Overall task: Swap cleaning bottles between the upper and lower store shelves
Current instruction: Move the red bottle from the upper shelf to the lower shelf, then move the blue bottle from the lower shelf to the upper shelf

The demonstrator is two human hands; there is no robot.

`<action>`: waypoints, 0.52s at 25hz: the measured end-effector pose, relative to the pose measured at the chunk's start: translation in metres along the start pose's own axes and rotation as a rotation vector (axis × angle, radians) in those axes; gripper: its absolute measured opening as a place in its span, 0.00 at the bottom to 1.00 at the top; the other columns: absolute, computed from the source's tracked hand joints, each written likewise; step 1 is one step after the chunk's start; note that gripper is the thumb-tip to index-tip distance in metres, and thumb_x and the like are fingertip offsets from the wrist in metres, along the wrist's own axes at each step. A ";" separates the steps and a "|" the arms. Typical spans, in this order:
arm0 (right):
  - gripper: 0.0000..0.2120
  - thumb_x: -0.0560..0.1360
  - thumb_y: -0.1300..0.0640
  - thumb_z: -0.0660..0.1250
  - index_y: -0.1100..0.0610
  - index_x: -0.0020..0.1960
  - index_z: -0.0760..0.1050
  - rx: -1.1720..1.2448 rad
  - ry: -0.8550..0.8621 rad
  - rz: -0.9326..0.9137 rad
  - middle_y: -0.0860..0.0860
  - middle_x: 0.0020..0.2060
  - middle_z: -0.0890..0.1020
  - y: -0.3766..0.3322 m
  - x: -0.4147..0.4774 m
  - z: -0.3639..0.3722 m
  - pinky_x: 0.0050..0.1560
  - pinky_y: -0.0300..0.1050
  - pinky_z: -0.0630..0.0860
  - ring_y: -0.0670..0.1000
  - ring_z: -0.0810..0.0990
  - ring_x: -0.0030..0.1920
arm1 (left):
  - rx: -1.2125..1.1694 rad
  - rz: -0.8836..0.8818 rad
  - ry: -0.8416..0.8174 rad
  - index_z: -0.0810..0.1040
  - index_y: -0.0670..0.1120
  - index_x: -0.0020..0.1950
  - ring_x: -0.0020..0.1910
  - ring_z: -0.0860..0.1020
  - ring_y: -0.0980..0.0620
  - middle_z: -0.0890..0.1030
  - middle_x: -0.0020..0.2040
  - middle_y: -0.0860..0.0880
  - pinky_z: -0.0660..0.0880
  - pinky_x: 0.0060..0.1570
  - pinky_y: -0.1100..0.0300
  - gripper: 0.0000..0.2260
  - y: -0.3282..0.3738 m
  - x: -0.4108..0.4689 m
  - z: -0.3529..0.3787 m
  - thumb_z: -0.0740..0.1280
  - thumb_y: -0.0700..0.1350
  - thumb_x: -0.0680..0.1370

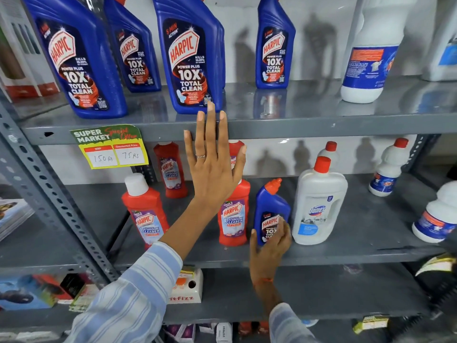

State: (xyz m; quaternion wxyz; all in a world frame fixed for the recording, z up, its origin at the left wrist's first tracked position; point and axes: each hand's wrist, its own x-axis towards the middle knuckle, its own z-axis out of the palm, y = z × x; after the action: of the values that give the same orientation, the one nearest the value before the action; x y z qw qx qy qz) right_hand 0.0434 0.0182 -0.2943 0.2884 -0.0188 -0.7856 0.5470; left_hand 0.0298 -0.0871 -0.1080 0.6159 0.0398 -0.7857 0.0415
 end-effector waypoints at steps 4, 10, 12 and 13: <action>0.46 0.64 0.51 0.76 0.65 0.71 0.54 -0.024 -0.044 0.135 0.67 0.68 0.64 0.004 0.032 0.000 0.68 0.61 0.63 0.66 0.62 0.69 | -0.014 0.048 -0.045 0.54 0.40 0.75 0.75 0.54 0.41 0.57 0.74 0.39 0.45 0.74 0.45 0.30 0.015 -0.007 0.003 0.59 0.55 0.80; 0.51 0.59 0.55 0.79 0.64 0.72 0.52 -0.032 -0.125 0.177 0.64 0.69 0.64 0.006 0.043 0.002 0.70 0.56 0.61 0.63 0.61 0.70 | 0.008 0.072 -0.046 0.51 0.41 0.76 0.76 0.51 0.42 0.55 0.75 0.41 0.44 0.74 0.46 0.32 0.012 -0.006 -0.001 0.62 0.53 0.79; 0.50 0.58 0.58 0.80 0.64 0.70 0.55 0.008 -0.123 0.160 0.64 0.67 0.67 0.006 0.047 -0.001 0.69 0.56 0.61 0.63 0.64 0.68 | 0.009 0.071 -0.050 0.53 0.40 0.76 0.75 0.53 0.41 0.56 0.75 0.41 0.46 0.74 0.45 0.32 0.012 -0.006 -0.003 0.63 0.52 0.78; 0.49 0.57 0.58 0.80 0.64 0.69 0.57 0.029 -0.133 0.149 0.64 0.65 0.69 0.005 0.048 -0.004 0.69 0.56 0.61 0.62 0.65 0.67 | 0.010 0.065 -0.058 0.54 0.40 0.76 0.75 0.54 0.40 0.58 0.75 0.40 0.47 0.74 0.45 0.32 0.013 -0.005 -0.003 0.64 0.52 0.78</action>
State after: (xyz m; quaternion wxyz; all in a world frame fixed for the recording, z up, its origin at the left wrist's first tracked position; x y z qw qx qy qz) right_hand 0.0035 0.0400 -0.2775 0.1945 -0.0368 -0.7916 0.5781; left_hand 0.0328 -0.0736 -0.1126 0.5912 0.0184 -0.8037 0.0644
